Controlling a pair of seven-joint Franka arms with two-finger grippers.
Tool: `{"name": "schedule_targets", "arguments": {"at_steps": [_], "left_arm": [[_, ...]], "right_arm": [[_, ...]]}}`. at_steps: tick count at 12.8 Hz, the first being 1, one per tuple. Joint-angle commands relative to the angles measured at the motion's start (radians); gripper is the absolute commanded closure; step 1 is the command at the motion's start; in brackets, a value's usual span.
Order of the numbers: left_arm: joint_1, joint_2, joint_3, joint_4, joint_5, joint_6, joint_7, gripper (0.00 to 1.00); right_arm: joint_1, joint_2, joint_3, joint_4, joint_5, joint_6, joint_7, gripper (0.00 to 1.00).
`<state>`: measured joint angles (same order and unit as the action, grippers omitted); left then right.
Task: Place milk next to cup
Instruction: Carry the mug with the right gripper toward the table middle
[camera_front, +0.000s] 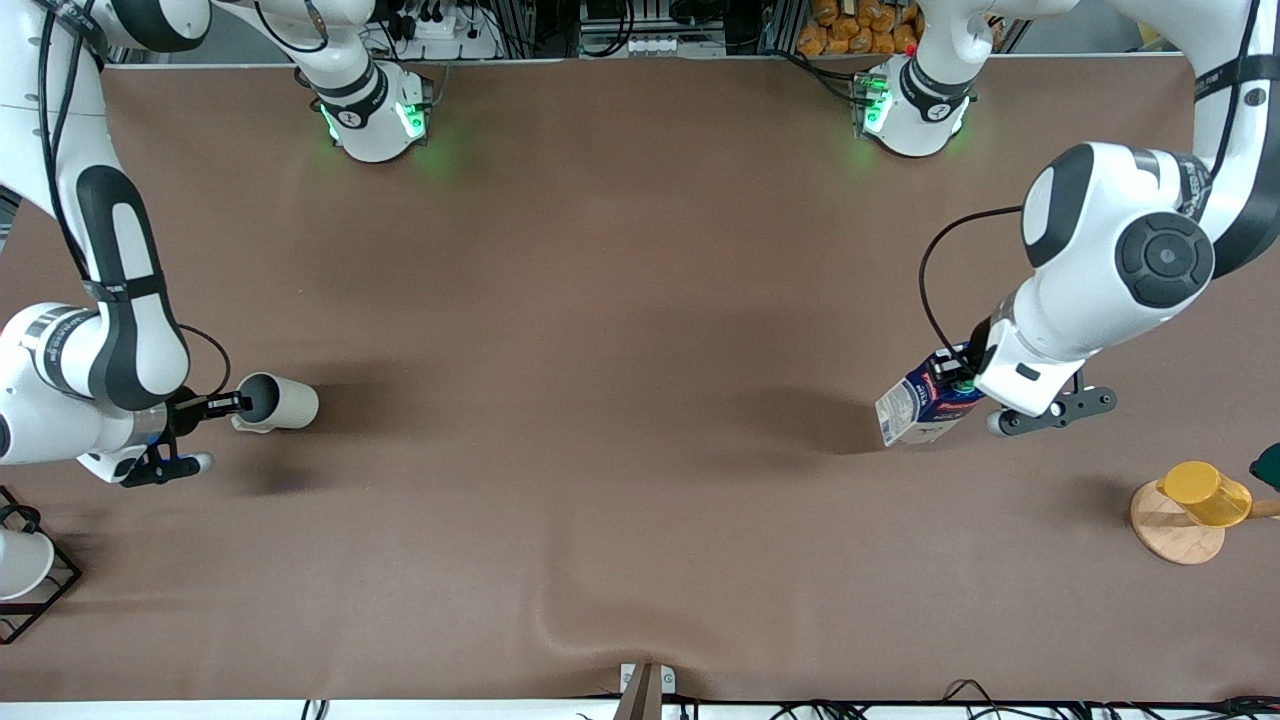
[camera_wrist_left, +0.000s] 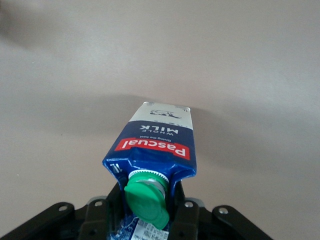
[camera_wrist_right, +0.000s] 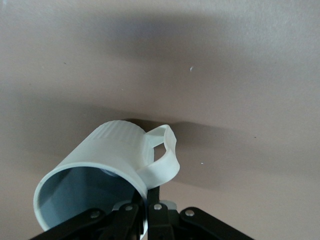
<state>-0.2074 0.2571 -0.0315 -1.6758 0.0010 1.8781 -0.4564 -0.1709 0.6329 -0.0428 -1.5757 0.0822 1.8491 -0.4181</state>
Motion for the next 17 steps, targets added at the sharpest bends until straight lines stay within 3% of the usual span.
{"name": "schedule_targets", "arguments": {"at_steps": [1,5,8,14,17], "left_arm": [[-0.030,0.001,-0.004,0.015,-0.010,-0.020,-0.036,0.60],[-0.050,0.019,-0.004,0.015,-0.007,-0.022,-0.074,0.60],[-0.050,0.021,-0.004,0.018,0.007,-0.022,-0.074,0.60],[-0.036,0.019,-0.002,0.016,0.008,-0.033,-0.085,0.60],[-0.032,0.021,0.004,0.018,0.060,-0.033,-0.087,0.60]], "right_arm": [[0.008,-0.033,0.007,0.055,0.017,-0.088,0.002,1.00],[0.083,-0.044,0.011,0.178,0.030,-0.256,0.207,1.00],[0.155,-0.079,0.011,0.184,0.141,-0.304,0.407,1.00],[0.350,-0.098,0.014,0.186,0.217,-0.292,0.796,1.00],[0.470,-0.096,0.015,0.189,0.220,-0.191,1.009,1.00]]}}
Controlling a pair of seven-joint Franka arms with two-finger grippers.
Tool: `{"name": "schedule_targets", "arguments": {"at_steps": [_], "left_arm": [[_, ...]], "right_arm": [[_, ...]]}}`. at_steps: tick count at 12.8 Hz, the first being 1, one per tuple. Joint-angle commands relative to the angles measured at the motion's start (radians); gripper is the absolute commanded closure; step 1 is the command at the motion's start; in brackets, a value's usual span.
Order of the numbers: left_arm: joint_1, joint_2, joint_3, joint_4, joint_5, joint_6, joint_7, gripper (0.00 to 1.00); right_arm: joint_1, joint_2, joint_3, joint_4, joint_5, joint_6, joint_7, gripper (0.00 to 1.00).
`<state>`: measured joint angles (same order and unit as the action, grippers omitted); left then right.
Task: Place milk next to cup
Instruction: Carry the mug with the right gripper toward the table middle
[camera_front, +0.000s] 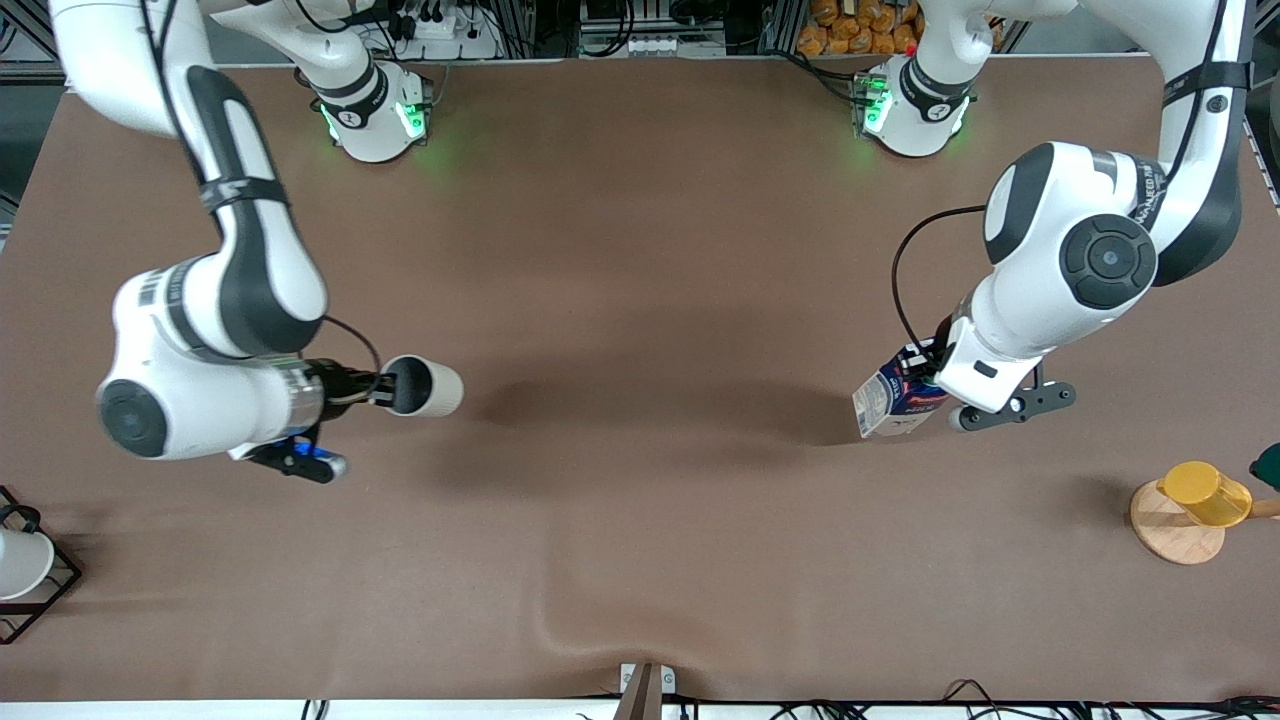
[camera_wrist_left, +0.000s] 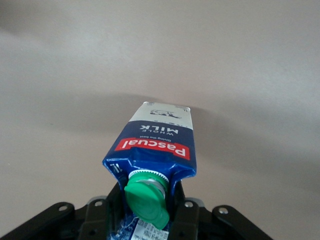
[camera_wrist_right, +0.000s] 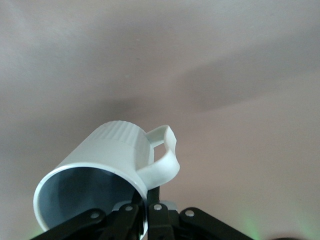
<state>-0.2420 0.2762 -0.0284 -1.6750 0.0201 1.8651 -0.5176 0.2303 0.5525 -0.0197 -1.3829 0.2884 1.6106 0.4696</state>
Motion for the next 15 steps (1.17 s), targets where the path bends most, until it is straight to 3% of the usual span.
{"name": "schedule_targets", "arguments": {"at_steps": [1,3,9,15], "left_arm": [[0.003,0.001,0.002,0.018,0.043,-0.020,-0.025,0.60],[0.003,0.000,0.002,0.023,0.043,-0.020,-0.027,0.60],[-0.029,-0.023,-0.039,0.041,0.041,-0.081,-0.032,0.61],[-0.036,-0.023,-0.186,0.043,0.043,-0.144,-0.159,0.61]], "right_arm": [[0.110,-0.011,-0.008,-0.004,0.017,0.084,0.198,1.00],[0.205,0.012,-0.009,-0.004,0.018,0.206,0.367,1.00],[0.391,0.138,-0.011,-0.011,0.011,0.495,0.601,1.00],[0.426,0.201,-0.011,-0.015,0.000,0.540,0.638,1.00]]}}
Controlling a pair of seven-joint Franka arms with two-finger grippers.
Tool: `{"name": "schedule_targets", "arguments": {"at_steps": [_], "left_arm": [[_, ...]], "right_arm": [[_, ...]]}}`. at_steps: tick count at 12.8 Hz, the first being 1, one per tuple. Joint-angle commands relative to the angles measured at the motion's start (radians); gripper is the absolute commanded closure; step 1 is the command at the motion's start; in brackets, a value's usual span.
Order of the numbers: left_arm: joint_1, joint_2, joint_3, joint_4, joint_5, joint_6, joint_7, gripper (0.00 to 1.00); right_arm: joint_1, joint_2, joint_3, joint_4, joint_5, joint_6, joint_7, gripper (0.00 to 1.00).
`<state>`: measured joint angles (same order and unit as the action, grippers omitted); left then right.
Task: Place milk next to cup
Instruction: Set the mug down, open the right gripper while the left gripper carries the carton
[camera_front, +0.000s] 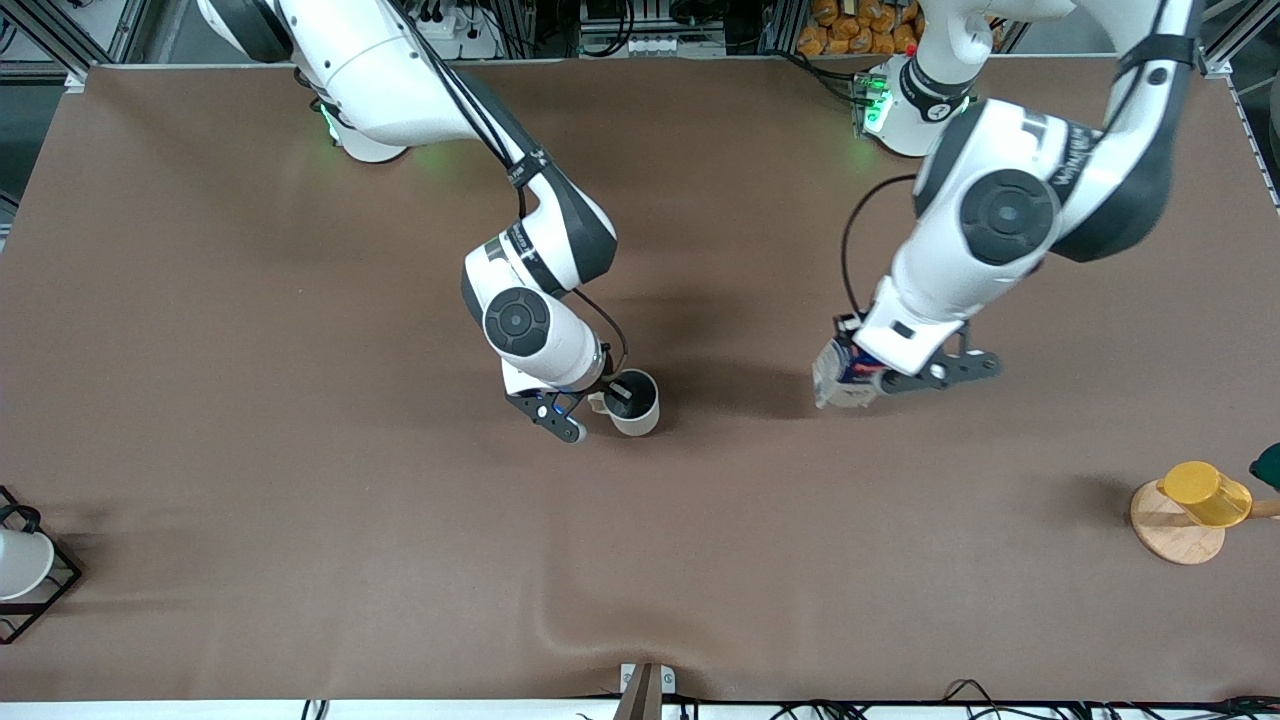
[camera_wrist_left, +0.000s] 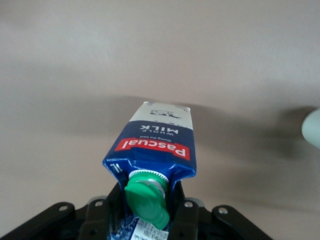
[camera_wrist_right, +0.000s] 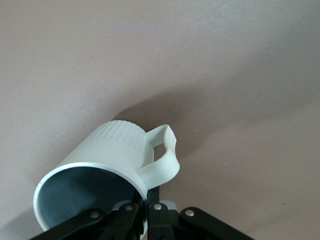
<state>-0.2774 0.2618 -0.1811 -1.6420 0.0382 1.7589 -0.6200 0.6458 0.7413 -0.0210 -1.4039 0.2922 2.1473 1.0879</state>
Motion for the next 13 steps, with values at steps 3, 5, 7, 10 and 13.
{"name": "schedule_targets", "arguments": {"at_steps": [3,5,7,10,13], "left_arm": [[-0.011,0.008,-0.099,0.010,0.025,-0.047,-0.125,0.61],[-0.074,0.025,-0.106,0.013,0.026,-0.047,-0.176,0.61],[-0.126,0.034,-0.106,0.022,0.025,-0.047,-0.188,0.61],[-0.216,0.074,-0.104,0.068,0.023,-0.047,-0.233,0.60],[-0.249,0.129,-0.106,0.131,0.022,-0.047,-0.314,0.60]], "right_arm": [[0.012,0.021,-0.010,0.006,-0.007,0.003,0.015,0.51],[0.014,0.020,-0.010,0.008,-0.007,0.003,0.017,0.17],[-0.008,-0.003,-0.013,0.016,0.008,-0.016,0.012,0.00],[-0.049,-0.029,-0.014,0.060,0.004,-0.145,-0.008,0.00],[-0.135,-0.101,-0.014,0.074,0.008,-0.295,-0.148,0.00]]}}
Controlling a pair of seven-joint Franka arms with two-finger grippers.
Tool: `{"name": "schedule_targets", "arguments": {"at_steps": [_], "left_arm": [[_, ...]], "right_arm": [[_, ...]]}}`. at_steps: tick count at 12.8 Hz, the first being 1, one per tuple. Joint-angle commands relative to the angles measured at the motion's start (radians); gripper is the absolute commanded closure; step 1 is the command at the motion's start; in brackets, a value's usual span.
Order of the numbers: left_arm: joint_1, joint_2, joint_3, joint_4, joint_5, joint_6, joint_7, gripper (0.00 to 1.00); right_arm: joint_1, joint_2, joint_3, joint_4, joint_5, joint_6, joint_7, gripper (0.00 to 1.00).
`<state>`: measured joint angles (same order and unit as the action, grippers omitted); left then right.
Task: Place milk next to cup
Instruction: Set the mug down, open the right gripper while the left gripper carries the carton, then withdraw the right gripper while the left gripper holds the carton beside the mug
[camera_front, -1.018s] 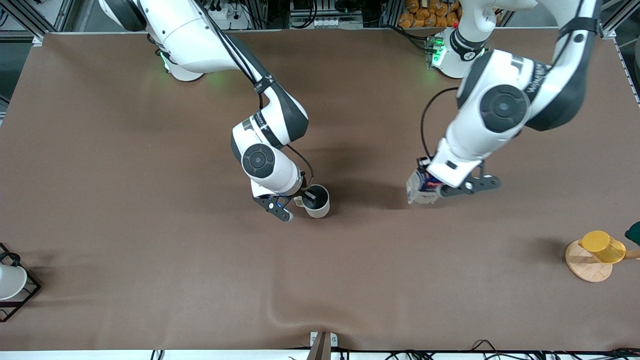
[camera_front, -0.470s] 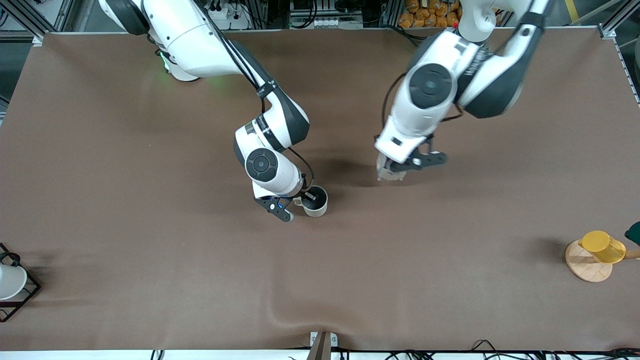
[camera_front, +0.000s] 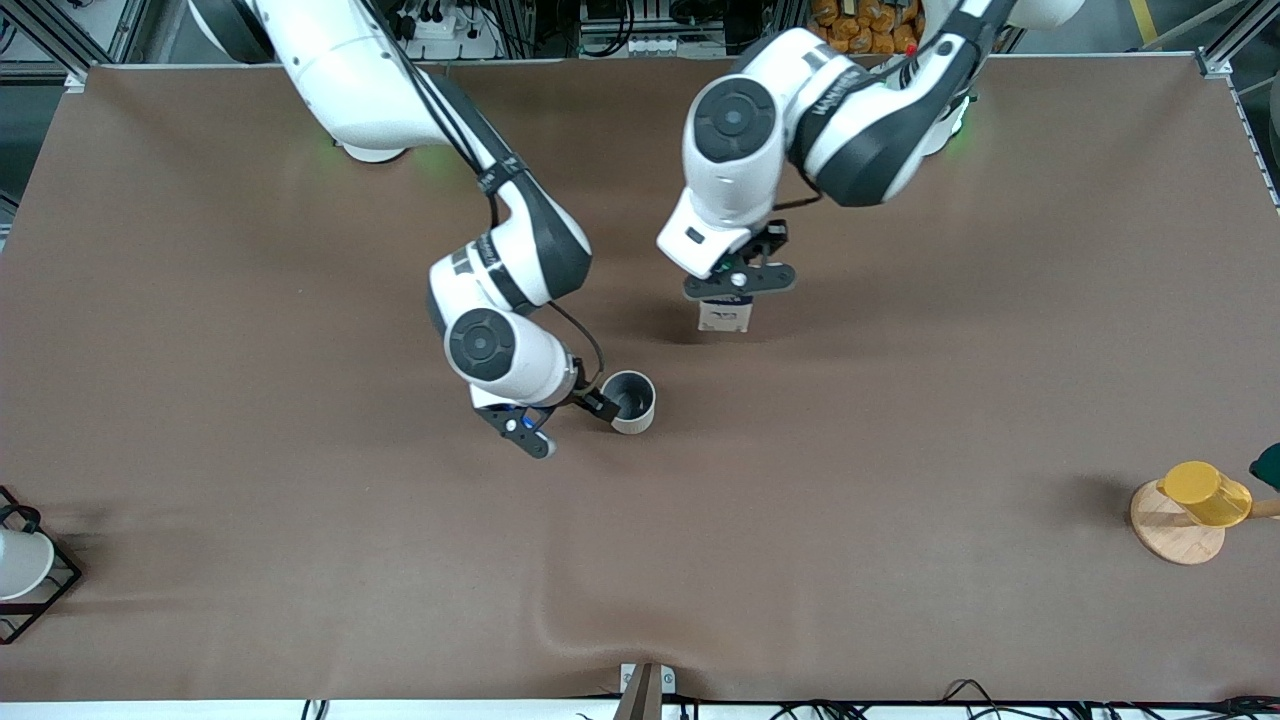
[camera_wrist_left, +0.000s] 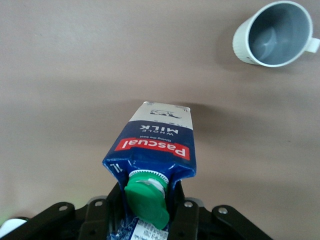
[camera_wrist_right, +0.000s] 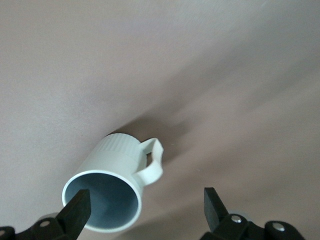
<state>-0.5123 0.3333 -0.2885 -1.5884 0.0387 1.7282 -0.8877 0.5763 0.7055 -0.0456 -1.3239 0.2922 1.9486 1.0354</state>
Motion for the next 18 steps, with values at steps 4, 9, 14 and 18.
{"name": "schedule_targets", "arguments": {"at_steps": [4,9,14,18], "left_arm": [[-0.064,0.159,0.011,0.182,0.020,-0.018,-0.106,0.60],[-0.109,0.239,0.015,0.260,0.020,-0.015,-0.112,0.60],[-0.124,0.302,0.029,0.301,0.021,0.023,-0.106,0.60],[-0.124,0.311,0.029,0.303,0.021,0.060,-0.086,0.60]], "right_arm": [[-0.200,-0.150,-0.014,-0.009,-0.019,-0.309,-0.397,0.00],[-0.338,-0.218,-0.037,-0.011,-0.209,-0.315,-0.689,0.00],[-0.455,-0.280,-0.037,-0.011,-0.206,-0.341,-0.916,0.00],[-0.452,-0.397,-0.037,-0.021,-0.215,-0.367,-0.916,0.00]]}}
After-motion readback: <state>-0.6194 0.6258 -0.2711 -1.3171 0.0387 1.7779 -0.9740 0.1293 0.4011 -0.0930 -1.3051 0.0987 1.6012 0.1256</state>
